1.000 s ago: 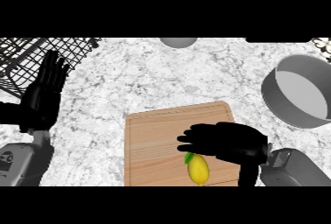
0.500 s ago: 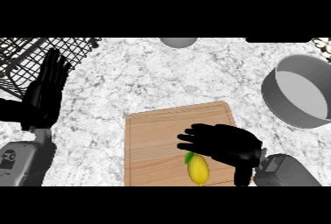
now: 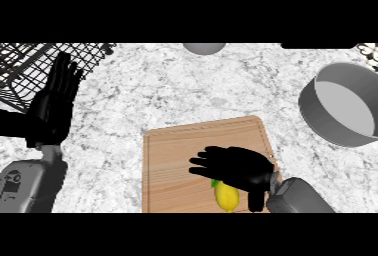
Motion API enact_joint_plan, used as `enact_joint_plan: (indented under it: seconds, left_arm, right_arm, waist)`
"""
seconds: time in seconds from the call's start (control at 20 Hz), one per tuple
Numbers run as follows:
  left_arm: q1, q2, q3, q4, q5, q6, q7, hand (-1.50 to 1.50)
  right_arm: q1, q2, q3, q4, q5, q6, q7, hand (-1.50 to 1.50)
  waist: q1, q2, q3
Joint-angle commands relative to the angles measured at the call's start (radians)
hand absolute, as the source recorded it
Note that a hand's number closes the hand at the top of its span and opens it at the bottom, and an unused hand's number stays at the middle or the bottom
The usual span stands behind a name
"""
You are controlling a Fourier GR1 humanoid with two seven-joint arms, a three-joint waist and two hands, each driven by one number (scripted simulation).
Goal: Pick the lemon from the cutting board and place it in the pot
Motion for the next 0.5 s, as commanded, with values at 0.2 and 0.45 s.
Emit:
enact_joint_plan:
  seconds: [0.2,0.45]
  left_arm:
    - [0.026,-0.015,0.042,0.014,-0.018,-0.036,-0.038,0.00]
    - [-0.035,0.007,0.075,0.079,0.009,-0.075,-0.054,0.00]
  right_arm:
    - [0.009,0.100,0.032,0.162,0.089,-0.076,-0.060,-1.50]
    - [0.023,0.078,0.106,0.084,0.119,-0.129,-0.164,1.50]
  waist:
    - [0.001,0.000,0.000]
    - [-0.004,0.001,0.000]
